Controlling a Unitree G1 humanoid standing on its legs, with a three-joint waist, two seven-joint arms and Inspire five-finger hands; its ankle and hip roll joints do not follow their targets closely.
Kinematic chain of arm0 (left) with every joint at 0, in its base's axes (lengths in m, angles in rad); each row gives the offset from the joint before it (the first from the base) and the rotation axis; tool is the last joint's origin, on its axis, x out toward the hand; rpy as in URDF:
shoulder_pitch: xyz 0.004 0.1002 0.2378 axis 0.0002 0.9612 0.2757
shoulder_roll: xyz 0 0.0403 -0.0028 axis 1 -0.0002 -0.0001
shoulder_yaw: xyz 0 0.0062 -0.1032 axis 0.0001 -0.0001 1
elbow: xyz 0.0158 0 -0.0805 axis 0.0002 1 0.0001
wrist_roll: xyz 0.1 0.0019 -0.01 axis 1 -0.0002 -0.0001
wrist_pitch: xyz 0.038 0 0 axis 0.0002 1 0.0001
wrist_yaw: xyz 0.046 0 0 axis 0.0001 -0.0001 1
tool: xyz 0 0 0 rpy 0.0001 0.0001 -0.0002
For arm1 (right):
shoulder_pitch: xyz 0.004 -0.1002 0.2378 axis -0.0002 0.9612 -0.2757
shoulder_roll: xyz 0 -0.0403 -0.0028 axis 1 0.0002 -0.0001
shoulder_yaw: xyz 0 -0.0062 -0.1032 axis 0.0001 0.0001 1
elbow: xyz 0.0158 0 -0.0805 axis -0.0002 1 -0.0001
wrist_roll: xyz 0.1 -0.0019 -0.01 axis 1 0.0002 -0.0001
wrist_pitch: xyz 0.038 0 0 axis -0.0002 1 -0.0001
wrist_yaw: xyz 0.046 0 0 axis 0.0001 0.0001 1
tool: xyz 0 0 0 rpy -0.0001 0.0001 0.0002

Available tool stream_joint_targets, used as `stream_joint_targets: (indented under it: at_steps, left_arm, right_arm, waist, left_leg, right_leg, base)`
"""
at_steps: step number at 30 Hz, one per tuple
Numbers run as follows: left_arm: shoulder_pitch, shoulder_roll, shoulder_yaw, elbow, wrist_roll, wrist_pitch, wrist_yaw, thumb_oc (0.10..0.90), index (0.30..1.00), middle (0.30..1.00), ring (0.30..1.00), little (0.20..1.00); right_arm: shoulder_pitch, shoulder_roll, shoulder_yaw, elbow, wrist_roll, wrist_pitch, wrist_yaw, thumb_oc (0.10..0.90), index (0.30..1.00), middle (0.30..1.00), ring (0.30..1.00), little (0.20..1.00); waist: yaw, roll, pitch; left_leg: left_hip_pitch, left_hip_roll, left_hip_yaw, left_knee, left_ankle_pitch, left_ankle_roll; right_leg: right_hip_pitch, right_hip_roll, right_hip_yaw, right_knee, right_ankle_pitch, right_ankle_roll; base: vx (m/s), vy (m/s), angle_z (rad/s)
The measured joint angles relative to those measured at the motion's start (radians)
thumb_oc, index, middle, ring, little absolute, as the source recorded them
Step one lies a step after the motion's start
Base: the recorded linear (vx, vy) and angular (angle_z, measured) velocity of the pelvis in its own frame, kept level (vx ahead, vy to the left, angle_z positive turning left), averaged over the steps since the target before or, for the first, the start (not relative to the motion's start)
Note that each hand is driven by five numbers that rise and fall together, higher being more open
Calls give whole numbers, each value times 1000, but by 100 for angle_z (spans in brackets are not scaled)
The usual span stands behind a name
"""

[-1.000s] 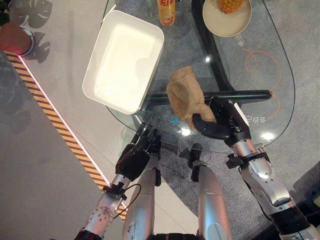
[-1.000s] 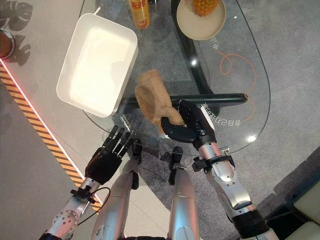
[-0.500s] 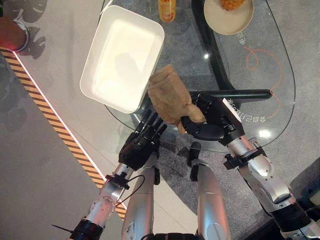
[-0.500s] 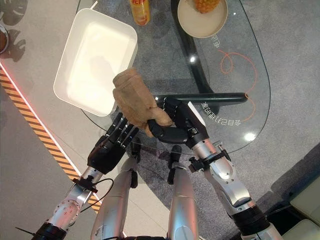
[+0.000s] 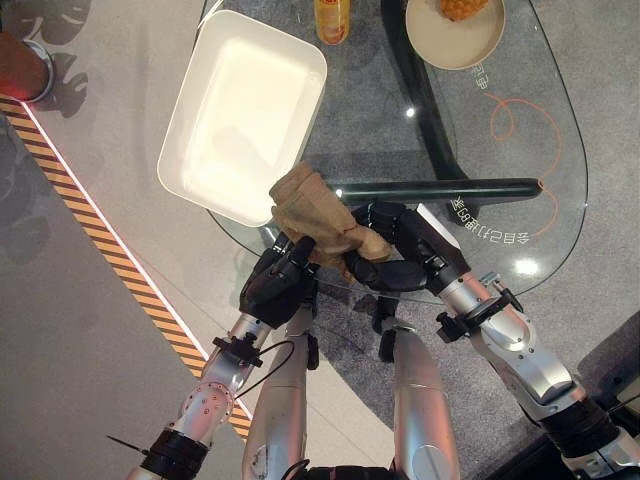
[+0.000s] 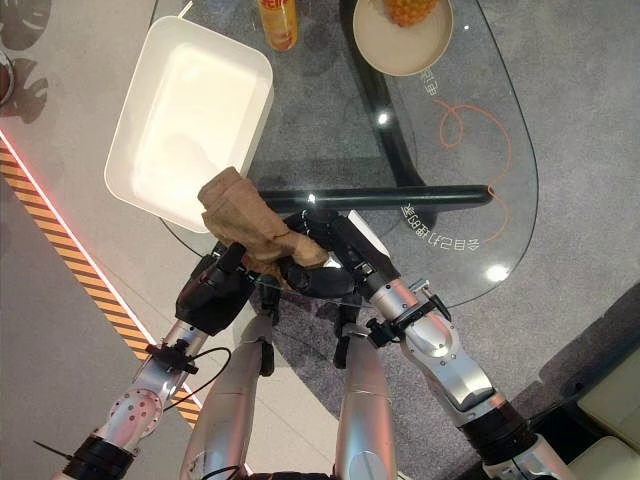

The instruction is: Wipe the table with a cloth and put it in the basket.

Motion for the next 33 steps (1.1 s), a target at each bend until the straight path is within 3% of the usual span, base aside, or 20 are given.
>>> stream_joint_targets:
  at_steps: [7, 24, 25, 26, 27, 28, 33]
  left_arm:
    - [-16, 14, -10, -15, -2, -7, 0, 800, 900, 900, 900, 900]
    - [-16, 14, -13, -15, -45, -31, 0, 800, 900, 900, 900, 900]
    - [-16, 13, -13, -15, -46, -31, 0, 468, 615, 615, 615, 568]
    - [-16, 13, -13, -15, -46, -31, 0, 284, 458, 458, 458, 384]
    - [-16, 12, -13, -15, -46, -32, 0, 284, 458, 458, 458, 384]
    - [-15, 10, -13, -15, -47, -33, 2, 100, 300, 300, 300, 200]
    - [-14, -10, -12, -15, -61, -56, 32, 100, 300, 300, 300, 200]
  right_arm:
    - [-6, -10, 25, -3, -113, 48, -32, 100, 300, 300, 300, 200]
    - [-44, -16, 38, -31, -144, 97, -36, 100, 300, 300, 300, 200]
    - [-45, -16, 38, -31, -144, 97, -36, 100, 300, 300, 300, 200]
    - [-45, -16, 38, -31, -144, 97, -36, 100, 300, 300, 300, 200]
    - [-45, -16, 38, -31, -144, 97, -36, 100, 300, 300, 300, 200]
    - [-45, -16, 38, -33, -143, 97, -36, 100, 300, 300, 300, 200]
    - [-46, -8, 42, -48, -144, 96, -35, 100, 300, 300, 300, 200]
  waist:
    - [-1, -1, 0]
    - [1, -10, 0]
    - [1, -11, 0]
    - [1, -11, 0]
    - [1, -11, 0]
    - [1, -11, 0]
    - [0, -11, 0]
  left_leg:
    - [0, 0, 0, -2, 0, 0]
    - [1, -1, -3, -3, 1, 0]
    - [1, -1, -3, -3, 1, 0]
    - [1, -1, -4, -3, 1, -1]
    - [1, -1, -4, -3, 1, -1]
    - [1, -1, -4, -3, 1, -1]
    - [2, -1, -5, -3, 1, -1]
  right_leg:
    - [0, 0, 0, -1, 0, 0]
    - [2, 0, -2, -1, 0, 0]
    - [2, 0, -3, -1, 0, 0]
    - [2, 0, -3, -1, 0, 1]
    - [3, 0, -3, -1, 1, 1]
    - [3, 0, -3, -1, 1, 1]
    - [4, 0, -4, -1, 1, 1]
  base:
    - [0, 0, 0]
    - [0, 0, 0]
    - [0, 0, 0]
    - [0, 0, 0]
    - [0, 0, 0]
    - [0, 0, 0]
    - [0, 0, 0]
